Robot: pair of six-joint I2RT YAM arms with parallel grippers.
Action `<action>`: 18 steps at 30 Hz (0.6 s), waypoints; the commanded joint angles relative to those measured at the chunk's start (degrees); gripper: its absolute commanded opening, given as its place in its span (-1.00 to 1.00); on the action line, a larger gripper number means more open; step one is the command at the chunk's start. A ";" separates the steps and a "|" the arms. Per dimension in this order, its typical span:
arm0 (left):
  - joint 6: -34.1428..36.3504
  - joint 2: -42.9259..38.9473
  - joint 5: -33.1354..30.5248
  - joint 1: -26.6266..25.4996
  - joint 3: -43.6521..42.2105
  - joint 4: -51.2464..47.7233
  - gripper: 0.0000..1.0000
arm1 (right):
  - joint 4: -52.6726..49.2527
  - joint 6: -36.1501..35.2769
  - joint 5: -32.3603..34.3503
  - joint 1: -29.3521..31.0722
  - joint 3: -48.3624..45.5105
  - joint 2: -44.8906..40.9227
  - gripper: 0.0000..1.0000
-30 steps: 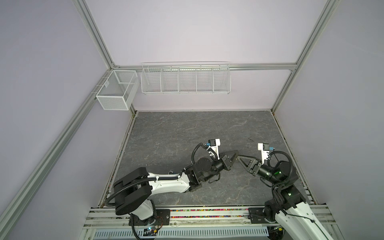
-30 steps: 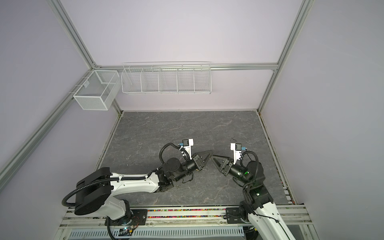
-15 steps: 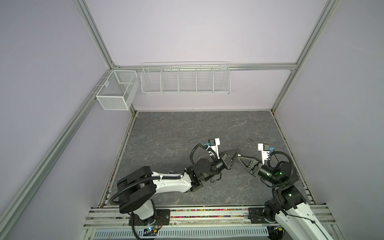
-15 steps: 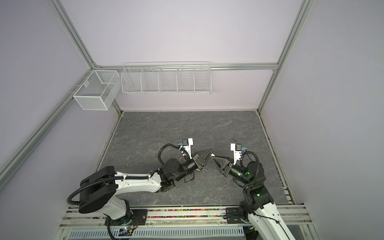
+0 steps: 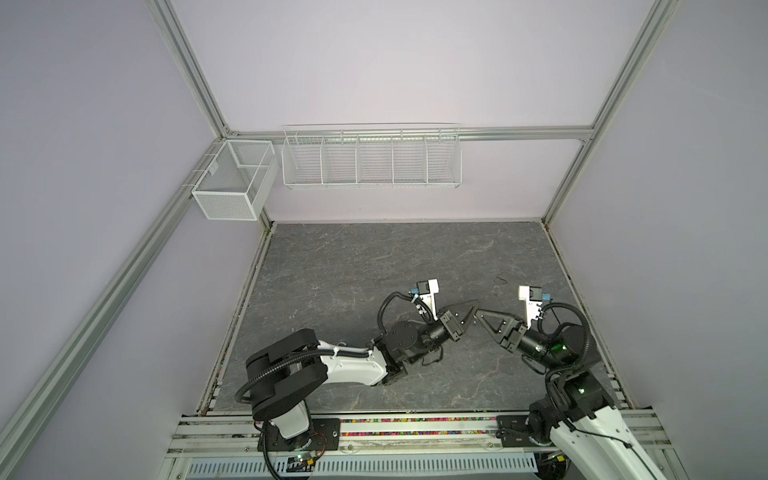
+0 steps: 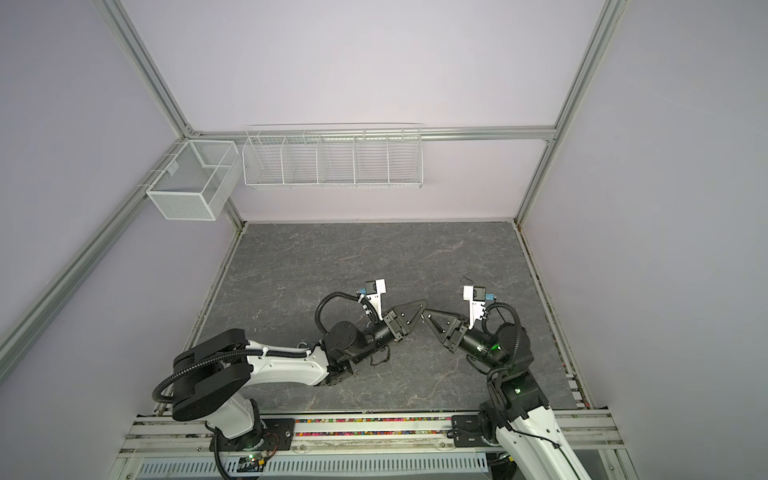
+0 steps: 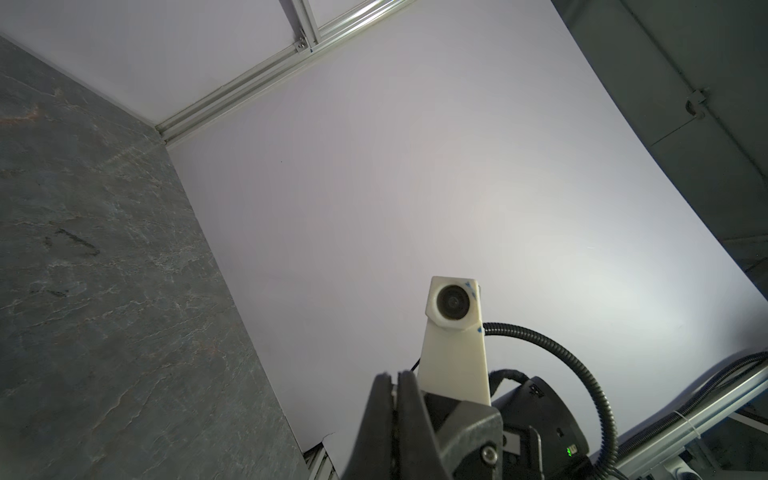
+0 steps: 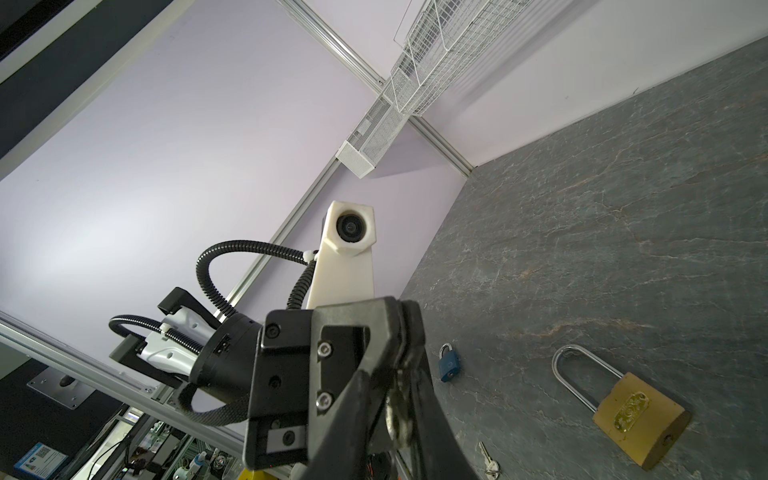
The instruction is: Unlock with the key
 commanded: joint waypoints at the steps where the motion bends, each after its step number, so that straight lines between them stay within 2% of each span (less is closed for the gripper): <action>1: -0.63 0.50 0.17 0.36 -0.84 3.49 -1.00 | 2.52 1.30 -0.24 0.47 1.24 0.13 -0.58; 18: -2.65 3.18 0.84 1.20 -0.41 8.20 -1.00 | 6.30 3.85 -1.74 0.59 0.88 1.77 -0.58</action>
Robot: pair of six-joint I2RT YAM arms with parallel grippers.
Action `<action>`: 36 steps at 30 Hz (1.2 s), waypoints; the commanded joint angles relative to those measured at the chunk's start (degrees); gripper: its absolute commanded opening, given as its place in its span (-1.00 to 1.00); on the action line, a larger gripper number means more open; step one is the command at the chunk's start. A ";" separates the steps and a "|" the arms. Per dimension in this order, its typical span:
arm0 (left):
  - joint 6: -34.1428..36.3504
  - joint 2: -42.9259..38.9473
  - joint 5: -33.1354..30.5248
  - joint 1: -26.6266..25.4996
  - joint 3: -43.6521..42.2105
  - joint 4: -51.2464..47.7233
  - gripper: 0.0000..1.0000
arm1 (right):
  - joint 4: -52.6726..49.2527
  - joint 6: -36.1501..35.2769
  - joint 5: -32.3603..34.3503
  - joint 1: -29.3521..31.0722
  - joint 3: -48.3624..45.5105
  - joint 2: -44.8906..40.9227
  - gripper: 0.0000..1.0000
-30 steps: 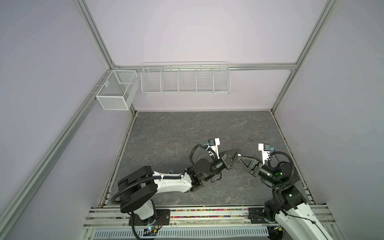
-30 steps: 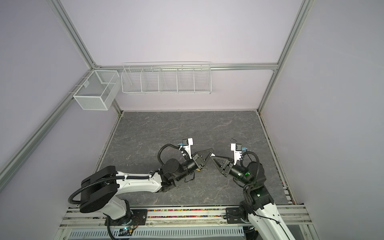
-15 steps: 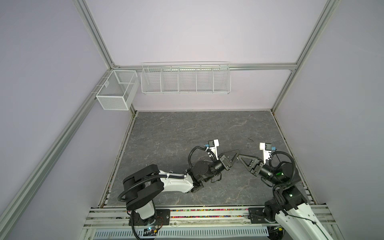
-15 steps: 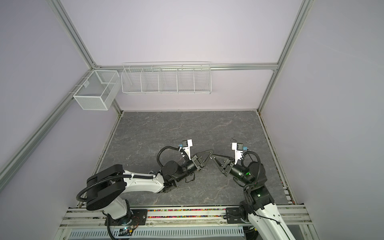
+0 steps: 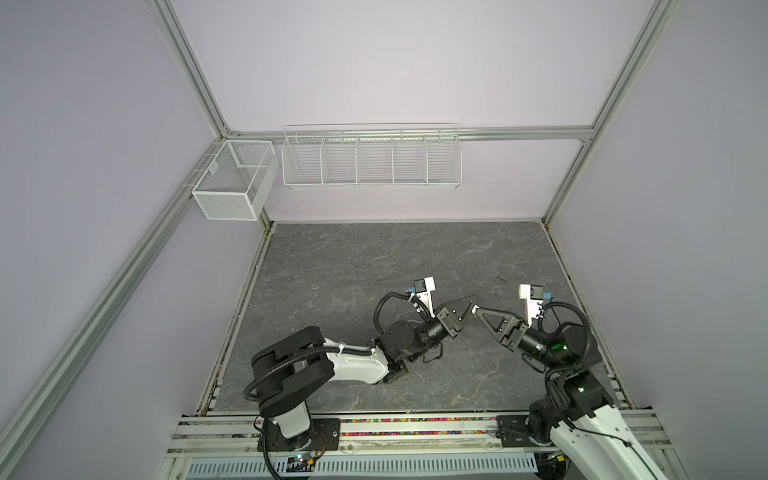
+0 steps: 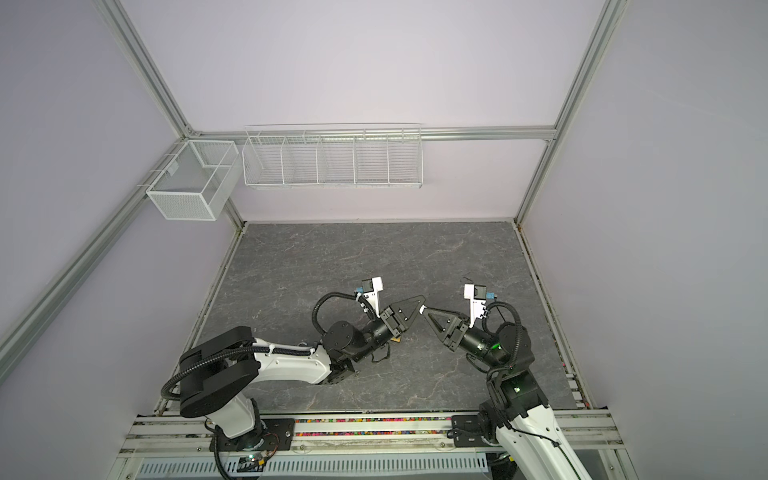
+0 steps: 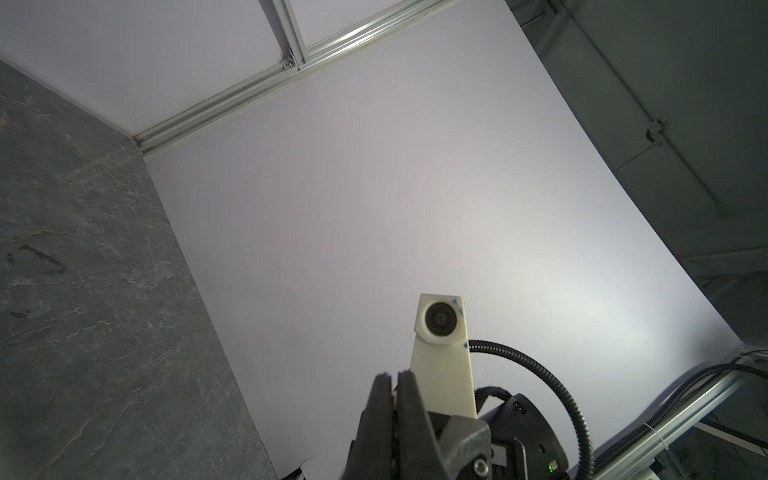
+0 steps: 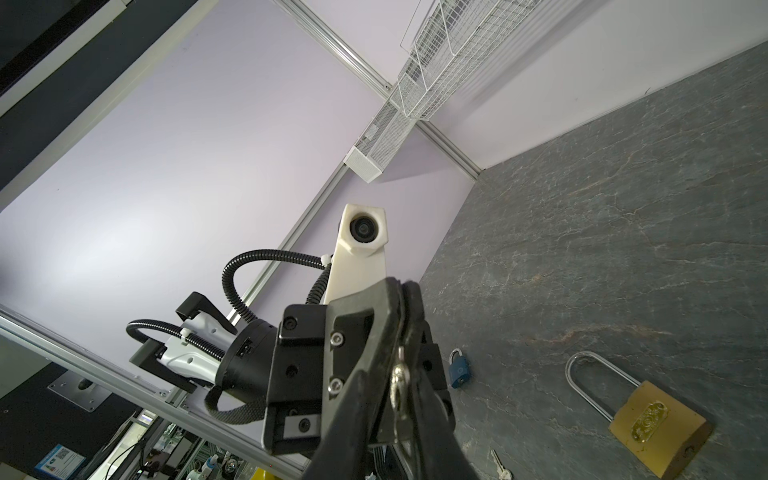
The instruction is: Unlock with the key
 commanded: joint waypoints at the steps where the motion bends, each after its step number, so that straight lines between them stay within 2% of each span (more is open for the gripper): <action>1: -0.66 1.10 0.47 0.25 -0.38 2.68 -1.00 | 4.06 1.64 -1.41 0.60 0.86 0.86 -0.58; 23: -3.20 3.08 0.95 0.24 0.57 5.18 -1.00 | 7.23 3.42 -1.50 1.04 0.34 1.74 -0.75; 27: -3.34 3.16 0.69 0.24 0.52 5.18 -1.00 | 7.72 3.80 -1.67 1.13 0.42 2.11 -0.88; 32: -3.25 3.03 0.01 0.25 0.24 5.18 -1.00 | 6.50 3.44 -1.65 1.20 0.69 1.37 -0.88; 34: -2.96 2.72 -0.67 0.33 -0.36 5.18 -0.23 | 4.90 2.94 -1.38 1.17 0.93 0.86 -0.88; 35: -2.71 2.28 -1.32 0.33 -0.99 5.18 0.01 | 3.45 2.35 -1.18 1.13 1.21 0.49 -0.88; 36: -2.26 1.67 -2.07 0.42 -1.69 5.03 0.67 | 1.09 1.31 -0.76 1.18 1.81 -0.04 -0.88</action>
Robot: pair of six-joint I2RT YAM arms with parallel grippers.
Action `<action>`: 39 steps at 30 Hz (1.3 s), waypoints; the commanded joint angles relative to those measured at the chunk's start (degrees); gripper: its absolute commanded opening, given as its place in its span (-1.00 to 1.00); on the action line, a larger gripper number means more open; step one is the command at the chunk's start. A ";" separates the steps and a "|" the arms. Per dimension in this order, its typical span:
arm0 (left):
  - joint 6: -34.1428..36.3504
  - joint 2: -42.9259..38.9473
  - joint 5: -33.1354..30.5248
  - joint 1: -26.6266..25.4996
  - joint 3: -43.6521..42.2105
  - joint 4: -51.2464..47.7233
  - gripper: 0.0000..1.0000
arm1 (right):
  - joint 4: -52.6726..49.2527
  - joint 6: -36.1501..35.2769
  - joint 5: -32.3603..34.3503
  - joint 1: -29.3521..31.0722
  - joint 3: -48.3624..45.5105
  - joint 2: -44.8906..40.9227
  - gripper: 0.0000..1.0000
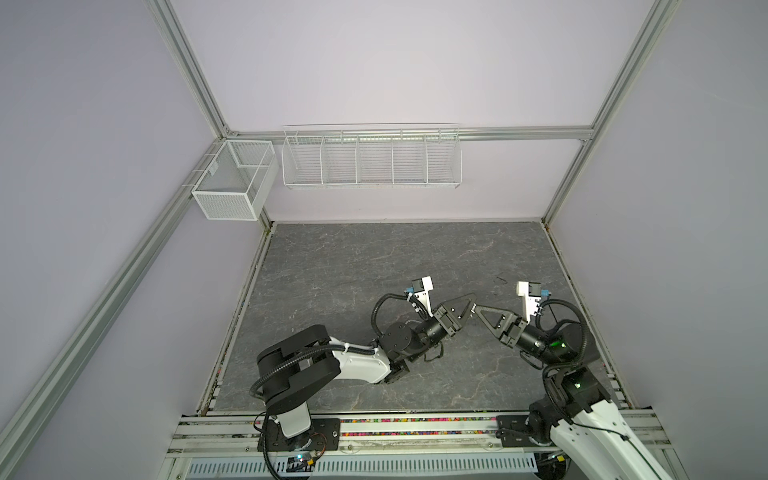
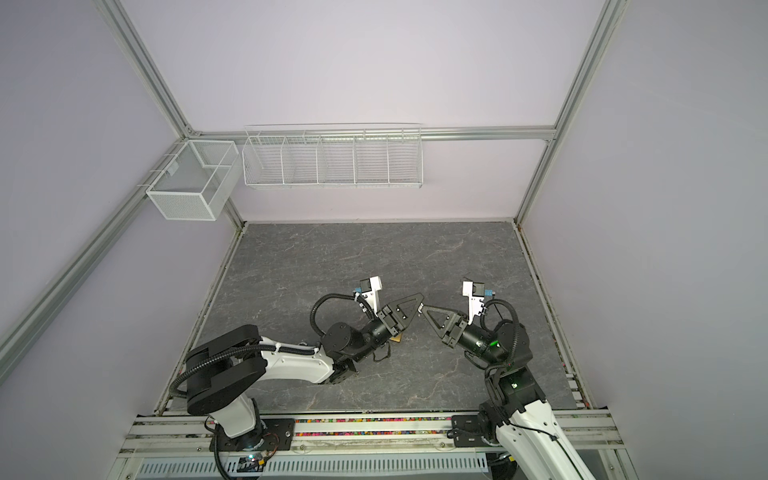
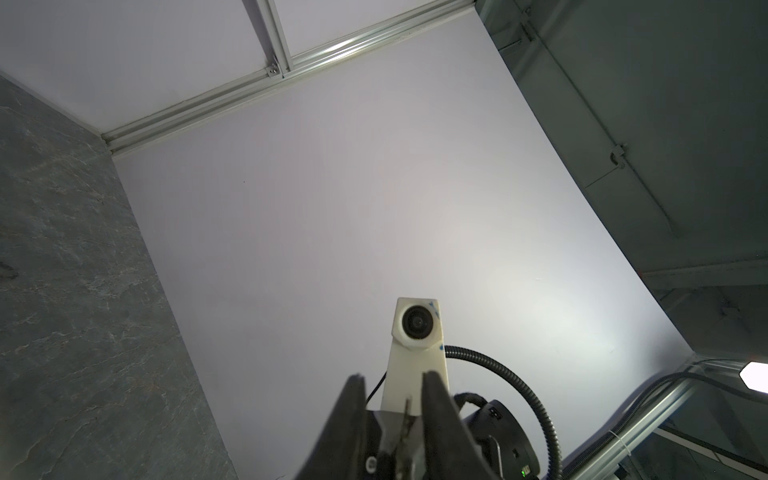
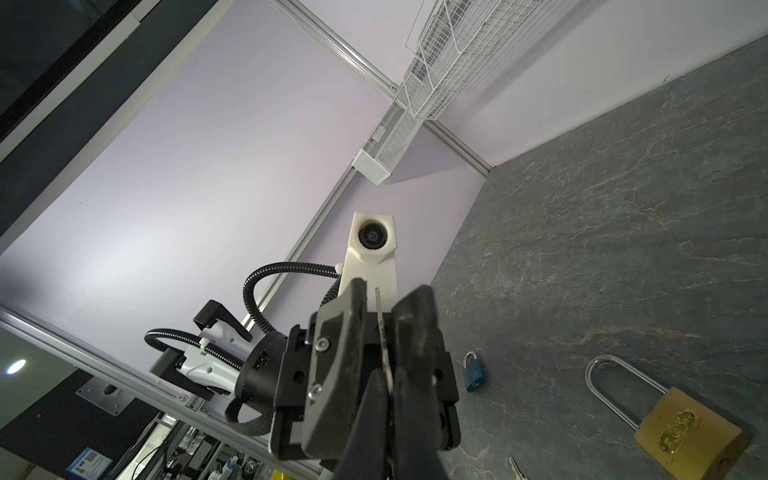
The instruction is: Unlock with the key
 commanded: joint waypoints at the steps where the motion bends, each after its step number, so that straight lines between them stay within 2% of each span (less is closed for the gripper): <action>1: 0.88 -1.04 -2.62 0.31 -2.46 -0.76 1.00 | -4.28 -2.71 -0.12 0.49 2.32 -2.29 -0.88; 4: 1.21 -5.48 -6.02 1.22 -6.28 -4.70 0.99 | -13.43 -7.52 0.70 0.48 4.31 -4.24 -0.88; 6: 1.21 -10.39 -8.30 2.50 -8.58 -13.63 1.00 | -20.70 -11.81 1.49 0.37 5.91 -5.00 -0.88; 8: 2.22 -17.39 -10.68 3.49 -8.76 -30.95 0.99 | -28.75 -16.30 3.19 0.40 7.48 -4.99 -0.88; 10: 6.67 -25.01 -17.32 3.06 -3.28 -60.75 0.99 | -36.87 -21.34 5.34 0.30 9.14 -3.60 -0.88; 12: 9.03 -27.43 -26.69 2.03 5.83 -87.86 0.99 | -43.88 -26.01 8.24 0.33 10.45 -1.04 -0.88; 13: 8.13 -27.42 -29.91 2.08 9.50 -97.75 0.99 | -46.30 -28.02 9.16 0.34 10.83 0.94 -0.88; 14: 7.66 -27.24 -31.96 2.09 11.08 -102.68 0.99 | -47.47 -29.33 9.26 0.32 10.89 2.75 -0.88; 16: 6.43 -27.28 -32.97 2.15 11.44 -106.13 0.98 | -46.78 -30.71 7.46 0.30 9.92 6.74 -0.88; 17: 5.52 -27.59 -32.09 2.18 10.44 -105.11 0.89 | -45.75 -30.88 6.36 0.31 9.31 8.27 -0.88; 19: -1.13 -28.97 -30.53 2.18 7.33 -103.52 0.53 | -43.29 -30.99 4.29 0.29 7.81 10.92 -0.88; 21: -9.91 -29.31 -28.20 2.90 5.55 -106.35 0.28 | -42.62 -31.33 3.94 0.26 6.95 12.99 -0.88; 22: -13.24 -28.59 -24.76 4.15 5.42 -108.31 0.27 | -42.63 -31.74 3.82 0.25 6.63 13.86 -0.88; 25: -16.32 -24.56 -17.85 5.40 6.22 -109.84 0.27 | -40.69 -31.93 2.93 0.09 4.47 16.35 -0.88; 27: -14.88 -20.66 -14.76 5.72 7.99 -107.99 0.20 | -37.81 -31.65 1.11 -0.01 3.06 18.80 -0.88; 30: -14.55 -12.31 -10.73 6.86 14.72 -111.64 0.08 | -35.22 -31.56 -0.05 -0.11 2.19 21.27 -0.88; 32: -15.57 -7.10 -8.64 7.87 19.48 -114.54 0.15 | -34.71 -32.04 -0.45 -0.33 1.93 21.55 -0.88; 34: -15.06 -2.01 -3.69 9.46 25.67 -118.29 0.47 | -35.10 -32.46 -0.45 -0.81 1.75 20.73 -0.88; 36: -16.89 2.05 -2.28 9.56 30.54 -122.32 0.70 | -35.96 -32.34 0.16 -1.58 1.48 19.44 -0.88; 39: -23.16 5.12 -0.21 9.41 32.26 -121.80 0.79 | -37.16 -31.77 -0.07 -3.42 1.15 17.75 -0.88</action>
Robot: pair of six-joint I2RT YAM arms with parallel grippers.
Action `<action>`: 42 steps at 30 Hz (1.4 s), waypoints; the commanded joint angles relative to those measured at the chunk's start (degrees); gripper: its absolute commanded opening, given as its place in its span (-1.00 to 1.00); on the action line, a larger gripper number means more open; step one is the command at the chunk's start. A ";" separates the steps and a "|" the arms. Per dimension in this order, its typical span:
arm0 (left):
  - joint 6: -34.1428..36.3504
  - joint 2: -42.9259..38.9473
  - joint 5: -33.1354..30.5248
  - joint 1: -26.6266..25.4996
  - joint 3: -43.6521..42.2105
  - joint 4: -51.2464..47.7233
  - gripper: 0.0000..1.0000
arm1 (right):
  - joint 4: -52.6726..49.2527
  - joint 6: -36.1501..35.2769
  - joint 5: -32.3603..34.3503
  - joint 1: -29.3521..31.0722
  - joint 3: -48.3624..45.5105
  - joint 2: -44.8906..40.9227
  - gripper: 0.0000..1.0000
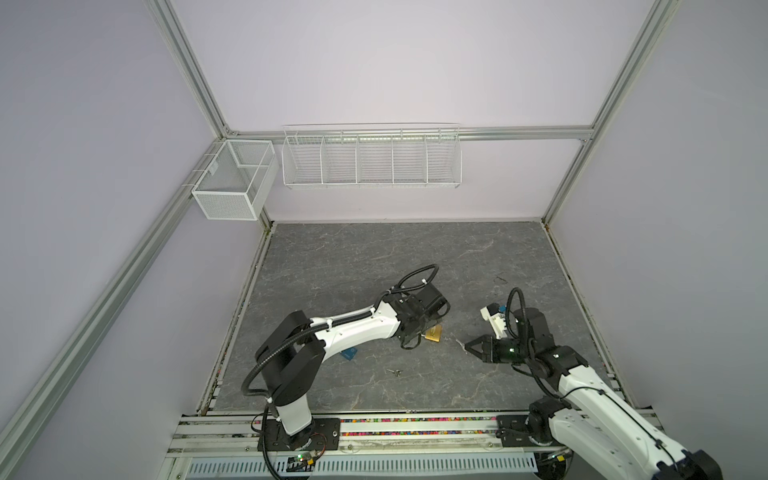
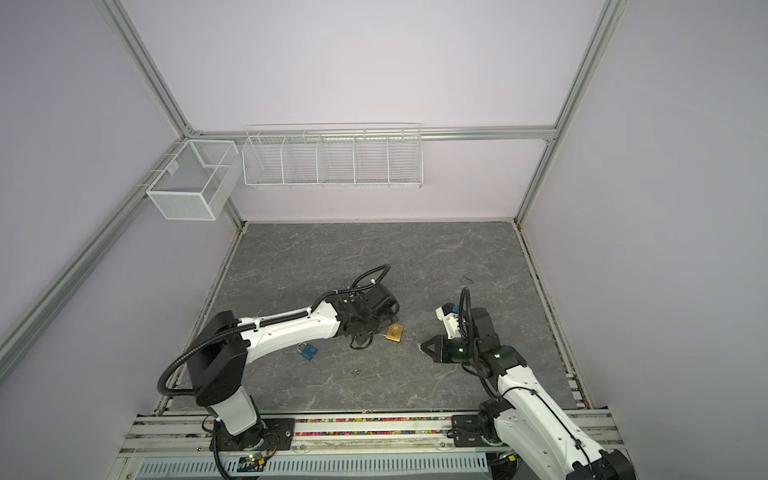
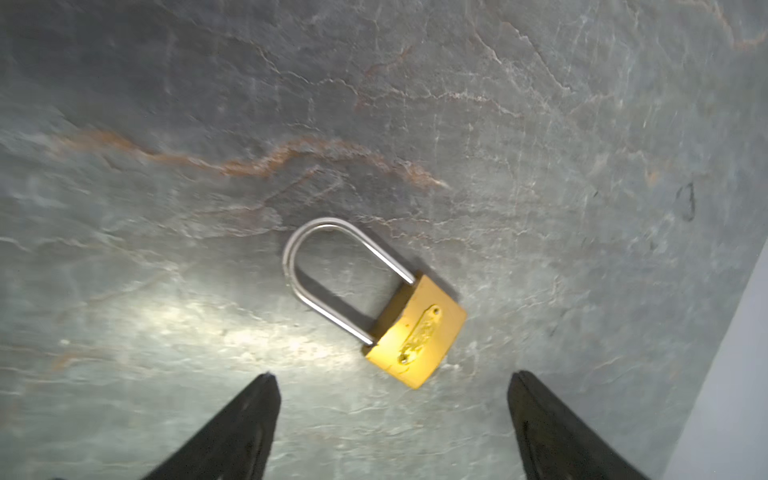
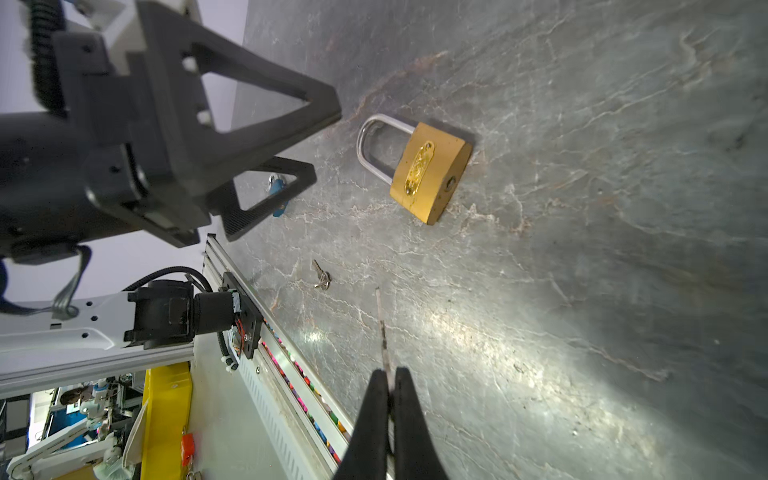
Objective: Unlock with the key
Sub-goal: 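Grasp the brass padlock body with the left gripper while the right holds the key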
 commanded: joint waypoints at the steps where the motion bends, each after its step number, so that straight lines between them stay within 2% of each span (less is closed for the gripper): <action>1: -9.02 2.22 3.78 -0.43 1.88 -5.56 0.79 | -0.02 -0.60 -1.60 -2.01 -1.58 -2.20 -0.88; 3: -13.64 3.23 3.26 -0.72 3.98 -6.69 0.79 | -0.43 -0.11 -3.08 -4.18 -2.28 -3.83 -0.88; 7: -21.20 8.76 5.04 -0.34 13.77 -16.07 0.76 | -1.14 0.42 -6.38 -8.44 -2.79 -6.38 -0.88; 11: -24.76 16.23 12.66 0.79 21.81 -19.49 0.71 | -1.08 0.68 -7.59 -8.85 -2.94 -7.11 -0.88; 15: -26.87 21.63 12.81 0.76 29.49 -29.07 0.71 | -1.35 0.73 -7.94 -9.10 -3.12 -8.14 -0.88; 20: -30.36 21.56 10.60 1.03 28.38 -26.79 0.71 | -2.51 0.95 -7.63 -9.47 -3.32 -10.91 -0.88; 32: -30.58 25.00 11.42 1.80 29.74 -23.71 0.66 | -3.33 1.35 -8.75 -9.91 -3.67 -13.15 -0.88; 42: -32.26 28.70 11.39 1.83 35.90 -30.41 0.58 | -2.90 1.48 -9.28 -10.09 -3.84 -13.62 -0.88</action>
